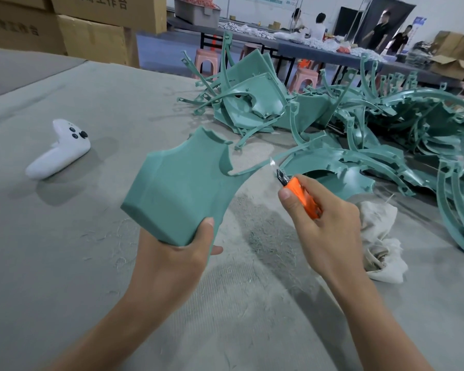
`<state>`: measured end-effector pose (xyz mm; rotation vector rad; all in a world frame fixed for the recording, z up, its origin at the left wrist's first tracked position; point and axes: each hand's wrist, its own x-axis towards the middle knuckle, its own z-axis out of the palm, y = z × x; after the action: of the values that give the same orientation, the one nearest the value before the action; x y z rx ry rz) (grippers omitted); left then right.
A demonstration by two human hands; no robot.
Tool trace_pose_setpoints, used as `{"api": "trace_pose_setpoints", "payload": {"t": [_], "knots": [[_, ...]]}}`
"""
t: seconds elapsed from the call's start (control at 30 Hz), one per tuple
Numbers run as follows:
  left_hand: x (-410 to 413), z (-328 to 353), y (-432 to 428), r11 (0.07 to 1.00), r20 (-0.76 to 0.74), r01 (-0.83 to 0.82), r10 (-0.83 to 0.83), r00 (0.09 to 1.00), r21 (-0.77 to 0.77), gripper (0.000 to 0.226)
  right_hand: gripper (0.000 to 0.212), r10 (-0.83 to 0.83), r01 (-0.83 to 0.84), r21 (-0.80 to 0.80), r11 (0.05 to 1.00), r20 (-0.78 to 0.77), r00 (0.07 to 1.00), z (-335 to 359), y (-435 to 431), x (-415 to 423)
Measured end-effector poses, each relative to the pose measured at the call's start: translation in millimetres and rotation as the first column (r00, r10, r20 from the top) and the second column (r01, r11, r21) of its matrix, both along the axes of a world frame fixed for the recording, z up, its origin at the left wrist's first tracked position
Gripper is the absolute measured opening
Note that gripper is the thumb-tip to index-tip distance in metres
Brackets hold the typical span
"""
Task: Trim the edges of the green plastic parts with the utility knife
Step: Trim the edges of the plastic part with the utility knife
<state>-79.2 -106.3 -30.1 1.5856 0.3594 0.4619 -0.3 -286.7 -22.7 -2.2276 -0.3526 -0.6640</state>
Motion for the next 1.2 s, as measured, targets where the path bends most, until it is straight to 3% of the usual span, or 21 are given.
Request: {"api": "trace_pose_setpoints", "payload": {"t": [0.23, 0.4, 0.6, 0.87, 1.03, 1.2], "knots": [[-0.6, 0.3, 2.6, 0.996, 0.001, 0.042, -0.042, 0.999, -0.083, 0.019, 0.042, 0.071, -0.071, 0.008, 0.997, -0.037, 0.997, -2.9, 5.1, -1.8], [1.2, 0.2, 6.7, 0.984, 0.050, 0.113, -0.107, 0.993, -0.135, 0.016, 0.033, 0.128, -0.115, 0.152, 0.982, -0.078, 0.989, -1.2, 0.9, 4.2], [2.9, 0.9, 8.9, 0.976, 0.085, 0.149, -0.137, 0.987, -0.159, 0.028, 0.040, 0.116, -0.083, 0.204, 0.975, -0.152, 0.982, -4.5, -4.3, 11.0], [-0.4, -0.1, 6.3, 0.995, 0.007, 0.085, -0.085, 0.996, -0.051, 0.014, 0.036, 0.068, -0.065, 0.026, 0.998, -0.123, 0.990, -5.1, -2.4, 7.4], [-2.6, 0.9, 3.1, 0.998, 0.001, 0.059, -0.059, 0.998, 0.001, 0.017, 0.034, 0.022, -0.026, -0.133, 0.991, -0.031, 0.999, -6.1, 4.3, 1.5], [-2.8, 0.6, 2.6, 0.999, -0.012, 0.052, -0.052, 0.999, 0.015, 0.015, 0.043, -0.029, 0.024, -0.161, 0.987, -0.024, 0.999, -7.0, 2.3, 3.9]]}}
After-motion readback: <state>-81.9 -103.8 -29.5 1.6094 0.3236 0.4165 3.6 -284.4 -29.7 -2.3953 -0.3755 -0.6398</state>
